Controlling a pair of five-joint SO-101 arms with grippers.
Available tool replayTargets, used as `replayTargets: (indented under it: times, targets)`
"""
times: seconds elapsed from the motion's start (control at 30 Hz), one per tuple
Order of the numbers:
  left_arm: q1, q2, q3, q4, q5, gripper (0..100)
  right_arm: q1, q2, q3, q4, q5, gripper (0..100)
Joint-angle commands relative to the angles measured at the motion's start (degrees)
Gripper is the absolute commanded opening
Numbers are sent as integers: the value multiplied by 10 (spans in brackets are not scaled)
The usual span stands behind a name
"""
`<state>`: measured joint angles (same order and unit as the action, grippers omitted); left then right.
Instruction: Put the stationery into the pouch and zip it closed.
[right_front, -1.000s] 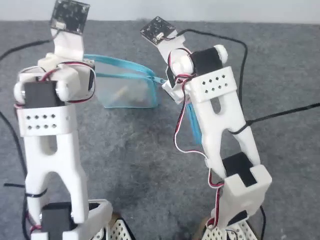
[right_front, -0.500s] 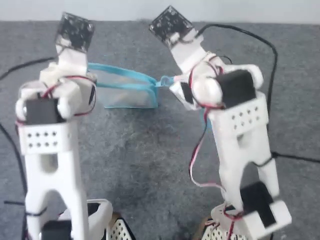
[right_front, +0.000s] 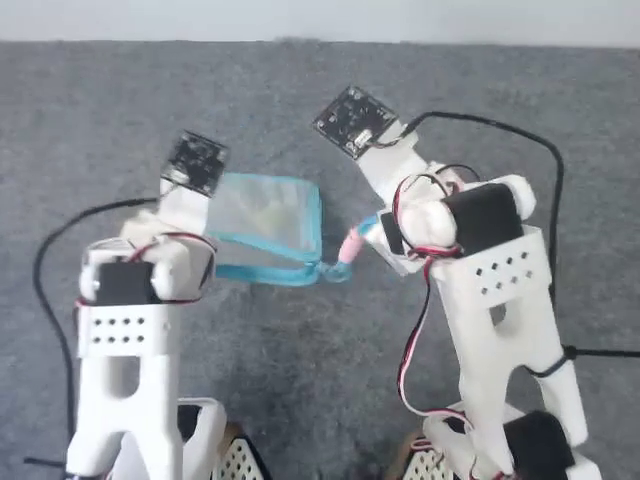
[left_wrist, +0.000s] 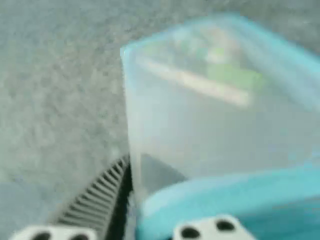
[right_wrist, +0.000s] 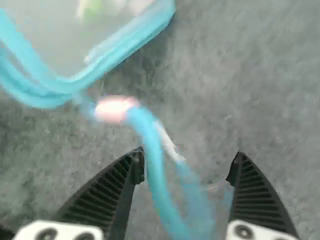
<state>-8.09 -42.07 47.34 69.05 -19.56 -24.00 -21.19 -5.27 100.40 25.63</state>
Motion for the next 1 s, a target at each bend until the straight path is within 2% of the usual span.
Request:
replayTargets:
  times: [0.0,0.13,0.27,0.33,0.43,0.6,0.77,0.97]
  targets:
    - [25,4,65,-47,31,10,0,-23,10,23,3,264]
    - [51,4,92,-118,90,10,4,-33,13,23,2,264]
    - [71,4,116,-229,157,10,4,-69,18,19,-15,264]
    - [85,4,131,-300,191,10,4,-90,52,-7,-14,263]
    - [115,5,158,-390,200,10,5,-121,158,-80,-14,263]
    - [121,4,211,-385,202,10,6,-145,362,-240,-11,263]
    - [101,3,224,-386,202,10,5,-152,488,-410,-14,263]
    - [51,4,195,-384,203,10,7,-209,606,-523,9,265]
